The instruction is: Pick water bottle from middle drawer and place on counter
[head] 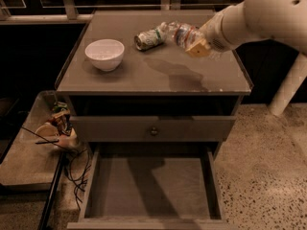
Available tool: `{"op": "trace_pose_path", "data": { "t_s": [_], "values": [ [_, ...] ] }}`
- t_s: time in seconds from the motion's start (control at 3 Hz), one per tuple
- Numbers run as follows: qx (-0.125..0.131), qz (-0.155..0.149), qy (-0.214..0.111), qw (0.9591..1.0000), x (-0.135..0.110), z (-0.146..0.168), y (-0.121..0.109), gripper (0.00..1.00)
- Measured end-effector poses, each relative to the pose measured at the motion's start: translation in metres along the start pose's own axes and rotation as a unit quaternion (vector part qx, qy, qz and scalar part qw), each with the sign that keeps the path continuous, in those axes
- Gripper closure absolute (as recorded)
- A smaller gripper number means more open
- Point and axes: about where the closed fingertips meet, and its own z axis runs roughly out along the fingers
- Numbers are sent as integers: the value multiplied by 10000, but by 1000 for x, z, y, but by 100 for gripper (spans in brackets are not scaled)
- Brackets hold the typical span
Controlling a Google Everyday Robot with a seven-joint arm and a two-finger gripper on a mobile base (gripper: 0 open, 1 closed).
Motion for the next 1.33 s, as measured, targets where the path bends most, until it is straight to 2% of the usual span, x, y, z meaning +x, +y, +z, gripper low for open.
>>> {"op": "trace_pose_path", "data": {
  "t_s": [0.67, 1.33],
  "values": [
    [-140, 629, 331, 9974, 2, 56, 22, 100],
    [-680, 1368, 175, 9881, 11, 76, 17, 100]
  ]
}}
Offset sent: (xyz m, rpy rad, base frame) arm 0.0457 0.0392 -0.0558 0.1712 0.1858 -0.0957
